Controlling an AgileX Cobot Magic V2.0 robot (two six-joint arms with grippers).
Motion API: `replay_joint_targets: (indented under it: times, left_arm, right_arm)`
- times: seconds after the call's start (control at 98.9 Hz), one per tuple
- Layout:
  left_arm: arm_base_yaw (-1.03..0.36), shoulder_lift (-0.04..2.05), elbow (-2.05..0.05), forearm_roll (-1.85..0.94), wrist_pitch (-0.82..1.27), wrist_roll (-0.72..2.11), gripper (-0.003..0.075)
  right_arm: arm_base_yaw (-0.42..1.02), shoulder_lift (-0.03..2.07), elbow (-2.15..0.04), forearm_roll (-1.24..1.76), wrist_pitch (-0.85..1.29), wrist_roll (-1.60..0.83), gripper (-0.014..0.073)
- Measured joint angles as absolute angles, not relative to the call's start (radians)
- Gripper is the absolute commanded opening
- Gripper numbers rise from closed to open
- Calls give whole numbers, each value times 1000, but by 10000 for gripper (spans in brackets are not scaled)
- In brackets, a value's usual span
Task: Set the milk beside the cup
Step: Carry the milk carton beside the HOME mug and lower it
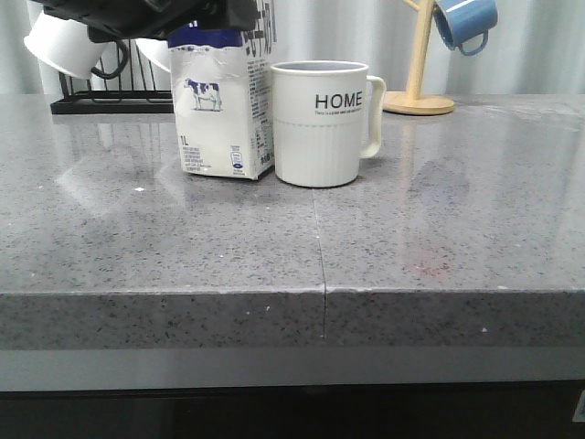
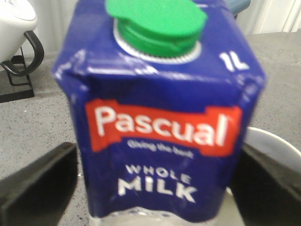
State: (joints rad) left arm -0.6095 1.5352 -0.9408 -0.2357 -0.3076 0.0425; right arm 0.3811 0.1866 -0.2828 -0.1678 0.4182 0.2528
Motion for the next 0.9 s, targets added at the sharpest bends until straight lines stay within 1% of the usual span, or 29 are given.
replay_joint_targets:
  times: [0.131,0.273,0.324,0.394,0.505,0.576,0.607,0.657,0.677,0.728,0.748,0.809,0.9]
  left_arm:
    - [-615,1525,-938,-236,-284,43,652]
    - [-615,1458,-896,-236,-282,43,640]
    - [-617,1420,-874,-236,-282,43,619]
    - [-617,1370,-838,-236,-280,43,568]
    - [-610,1287,-791,-236,-242,66,468]
    - [-590,1230,-769,-236,-194,81,382]
    - [-577,1202,-761,-236,-173,85,338]
    - [-549,1161,-748,-236,-135,90,242]
    - [-535,1143,-745,-236,-119,92,216]
    - [-502,1102,-732,-236,-82,94,114]
    - [-486,1083,-727,-234,-67,94,89]
    - [-443,1034,-710,-226,-25,94,-20]
    - [-373,952,-680,-200,25,94,-21]
  right_arm:
    - [381,187,-283,-168,417,253,-60]
    - [381,187,-283,-168,417,253,-60]
    - [381,187,-283,-168,417,253,-60]
    - [381,187,-283,-168,417,253,-60]
    - [381,187,-283,-168,417,253,-60]
    - [381,187,-283,-168,417,253,-60]
    - [381,187,-283,-168,417,253,-60]
    - [381,187,-283,-168,417,253,-60]
    - [381,187,-283,-168,417,253,-60]
    - [381,187,-283,-168,417,253,-60]
    - [381,187,-283,-168,417,253,-60]
    - [381,187,-283,-168,417,253,-60]
    - [381,187,-283,-168,417,253,-60]
